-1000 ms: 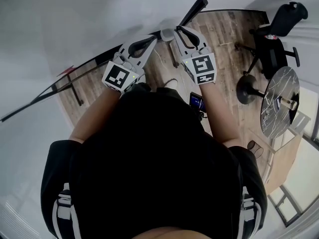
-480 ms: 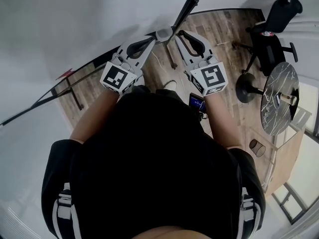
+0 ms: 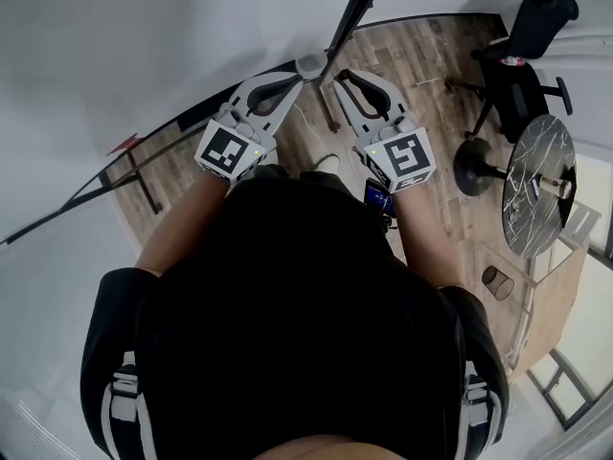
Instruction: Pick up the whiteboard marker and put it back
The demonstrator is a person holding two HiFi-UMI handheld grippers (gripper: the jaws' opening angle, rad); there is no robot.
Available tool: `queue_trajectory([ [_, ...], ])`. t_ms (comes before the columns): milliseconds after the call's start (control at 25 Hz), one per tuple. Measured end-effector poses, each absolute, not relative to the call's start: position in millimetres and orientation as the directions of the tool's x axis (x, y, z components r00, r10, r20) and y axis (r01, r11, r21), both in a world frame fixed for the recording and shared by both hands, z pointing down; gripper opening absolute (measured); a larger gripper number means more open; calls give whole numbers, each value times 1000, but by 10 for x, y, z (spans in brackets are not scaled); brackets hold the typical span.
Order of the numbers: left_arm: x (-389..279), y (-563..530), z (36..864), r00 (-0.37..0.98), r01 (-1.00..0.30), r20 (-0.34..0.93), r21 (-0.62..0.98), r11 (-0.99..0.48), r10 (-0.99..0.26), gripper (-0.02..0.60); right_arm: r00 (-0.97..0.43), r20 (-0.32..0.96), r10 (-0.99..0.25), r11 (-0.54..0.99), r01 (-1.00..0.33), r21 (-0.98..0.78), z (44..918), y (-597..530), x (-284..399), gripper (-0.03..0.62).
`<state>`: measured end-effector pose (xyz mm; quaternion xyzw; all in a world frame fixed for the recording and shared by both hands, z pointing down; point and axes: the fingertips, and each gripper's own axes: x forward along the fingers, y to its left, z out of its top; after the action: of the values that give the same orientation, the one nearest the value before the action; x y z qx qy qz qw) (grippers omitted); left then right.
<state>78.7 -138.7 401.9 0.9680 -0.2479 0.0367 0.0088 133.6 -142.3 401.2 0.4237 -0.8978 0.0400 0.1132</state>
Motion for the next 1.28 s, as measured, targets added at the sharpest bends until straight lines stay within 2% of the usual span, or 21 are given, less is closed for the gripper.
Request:
queue_trajectory([
  [1280, 735, -1525, 3912, 873, -486, 55, 22, -873, -485, 3, -632, 224, -742, 649, -761, 3, 3963, -1560, 1285, 67],
])
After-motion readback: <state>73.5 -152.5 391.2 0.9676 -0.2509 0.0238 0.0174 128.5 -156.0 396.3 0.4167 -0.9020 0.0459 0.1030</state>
